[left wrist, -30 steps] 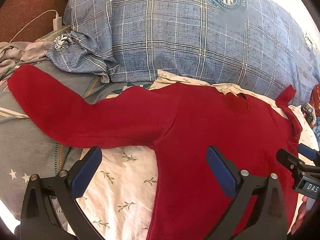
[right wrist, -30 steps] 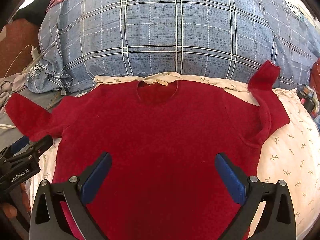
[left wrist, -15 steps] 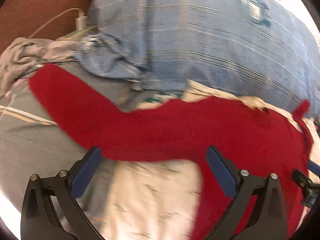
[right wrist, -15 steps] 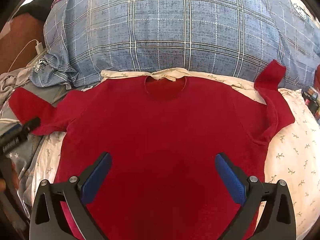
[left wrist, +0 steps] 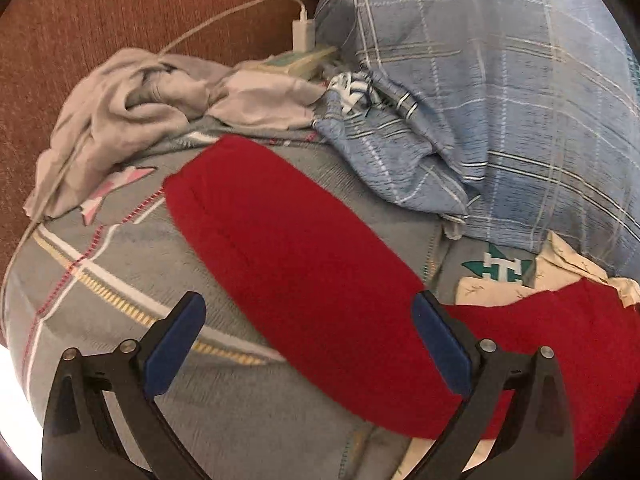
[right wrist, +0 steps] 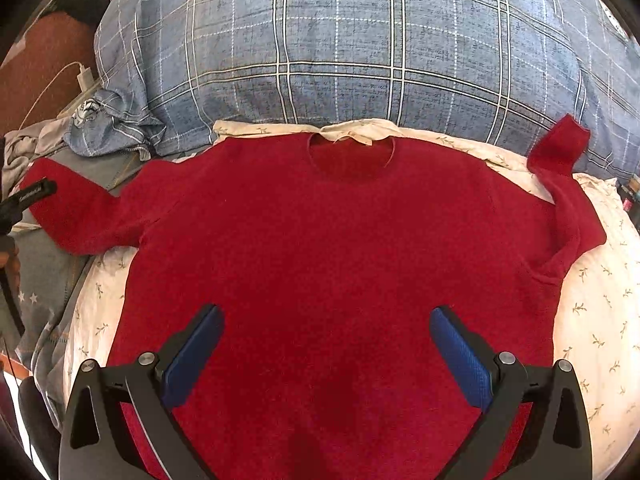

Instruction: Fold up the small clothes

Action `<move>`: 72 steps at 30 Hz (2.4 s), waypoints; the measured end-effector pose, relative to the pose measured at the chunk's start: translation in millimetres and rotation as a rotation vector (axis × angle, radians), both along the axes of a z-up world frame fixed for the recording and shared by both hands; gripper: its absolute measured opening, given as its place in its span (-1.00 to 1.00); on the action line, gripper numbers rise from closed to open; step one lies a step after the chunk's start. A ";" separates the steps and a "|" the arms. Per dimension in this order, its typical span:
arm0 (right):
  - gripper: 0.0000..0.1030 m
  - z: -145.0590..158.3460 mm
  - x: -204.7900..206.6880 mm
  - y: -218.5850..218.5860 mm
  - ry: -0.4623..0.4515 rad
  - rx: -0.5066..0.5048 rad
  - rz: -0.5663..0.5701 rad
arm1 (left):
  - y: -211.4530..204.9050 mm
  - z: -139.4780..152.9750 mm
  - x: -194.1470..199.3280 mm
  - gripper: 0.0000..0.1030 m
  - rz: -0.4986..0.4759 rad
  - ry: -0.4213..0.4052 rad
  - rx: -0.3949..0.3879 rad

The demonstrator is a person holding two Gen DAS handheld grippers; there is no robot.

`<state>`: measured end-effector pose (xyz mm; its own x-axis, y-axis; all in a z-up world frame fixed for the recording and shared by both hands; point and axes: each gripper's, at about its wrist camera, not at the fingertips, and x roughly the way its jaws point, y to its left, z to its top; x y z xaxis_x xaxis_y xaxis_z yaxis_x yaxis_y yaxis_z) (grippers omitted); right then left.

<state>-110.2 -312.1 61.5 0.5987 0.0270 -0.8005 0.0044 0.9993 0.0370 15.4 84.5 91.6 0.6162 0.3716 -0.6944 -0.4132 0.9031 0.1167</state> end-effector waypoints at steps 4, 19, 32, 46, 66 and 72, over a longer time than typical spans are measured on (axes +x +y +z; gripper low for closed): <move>0.99 -2.5 0.8 0.1 0.010 -0.004 0.002 | 1.2 0.1 6.6 0.66 -0.006 -0.014 0.008; 0.99 -3.9 1.4 -25.0 0.018 0.047 -0.058 | -58.4 30.7 -10.1 -0.86 -0.247 -0.121 -0.148; 0.99 4.0 -9.0 -68.6 -0.012 0.082 -0.145 | -241.3 25.8 -13.6 -0.86 -0.619 -0.075 -0.183; 0.99 -4.4 -16.9 -119.6 0.009 0.115 -0.247 | -334.1 -10.3 -24.8 -0.86 -0.787 0.022 -0.193; 0.99 -4.7 -32.5 -151.3 0.007 0.130 -0.335 | -372.7 -36.6 -34.3 0.29 -0.962 0.114 -0.290; 0.99 5.8 -24.4 -146.7 -0.025 0.137 -0.310 | -321.6 -10.1 -49.8 0.46 -0.936 0.042 -0.278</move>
<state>-134.6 -458.8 67.3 0.6144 -0.0534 -0.7872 0.3046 0.9364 0.1743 -34.4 -237.1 81.5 0.5518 -0.4355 -0.7113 0.4842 0.8617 -0.1519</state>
